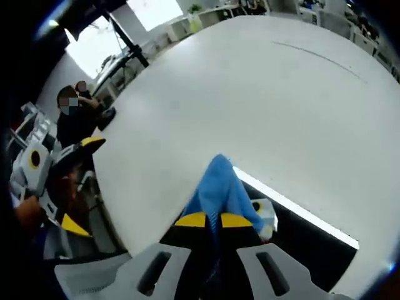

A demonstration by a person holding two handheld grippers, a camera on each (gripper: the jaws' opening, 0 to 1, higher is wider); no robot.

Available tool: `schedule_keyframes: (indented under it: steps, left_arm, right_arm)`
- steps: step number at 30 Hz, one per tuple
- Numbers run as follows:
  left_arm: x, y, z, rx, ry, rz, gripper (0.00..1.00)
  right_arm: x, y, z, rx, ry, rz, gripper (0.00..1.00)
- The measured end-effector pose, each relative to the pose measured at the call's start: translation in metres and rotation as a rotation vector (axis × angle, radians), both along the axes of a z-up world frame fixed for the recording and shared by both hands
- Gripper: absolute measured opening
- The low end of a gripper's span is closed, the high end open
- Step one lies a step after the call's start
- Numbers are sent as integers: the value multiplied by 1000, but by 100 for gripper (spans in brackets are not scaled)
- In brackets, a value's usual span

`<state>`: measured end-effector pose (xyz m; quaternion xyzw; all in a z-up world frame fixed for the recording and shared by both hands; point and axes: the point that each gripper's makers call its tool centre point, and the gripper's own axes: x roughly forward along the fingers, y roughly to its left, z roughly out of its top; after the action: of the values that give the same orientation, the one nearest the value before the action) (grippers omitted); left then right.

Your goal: Wipe the mirror surface with the cleaning cloth until all visible marks leave the cleaned area.

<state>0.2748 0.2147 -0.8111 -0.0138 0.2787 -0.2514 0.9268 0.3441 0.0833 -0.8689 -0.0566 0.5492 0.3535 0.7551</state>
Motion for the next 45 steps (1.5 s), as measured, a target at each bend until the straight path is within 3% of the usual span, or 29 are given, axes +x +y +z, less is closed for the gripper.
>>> schedule_keyframes:
  steps: [11,17,19,24,28,33,37,45]
  left_arm:
    - [-1,0,0,-1,0,1,100]
    - [-3,0,0,1,5,-2,100]
    - [-4,0,0,2,6,-7,100]
    - [-4,2,-1,5,7,-3,100]
    - [-3,-4,0,8,9,-18,100]
    - [-2,-7,0,6,4,-27,100]
    - [-2,-7,1,9,3,-27,100]
    - [1,-6,2,14,-1,-34,100]
  right_arm:
    - [30,3,0,-39,-63,-16,0]
    - [43,4,0,-3,-16,-77,0]
    - [42,4,0,0,0,-83,0]
    - [42,5,-2,-4,-38,-40,0]
    - [42,2,-2,43,-12,-52,0]
    - [39,2,-1,38,-39,-22,0]
    - [39,-2,-1,75,-4,-69,0]
    - [39,-24,0,58,-8,-73,0]
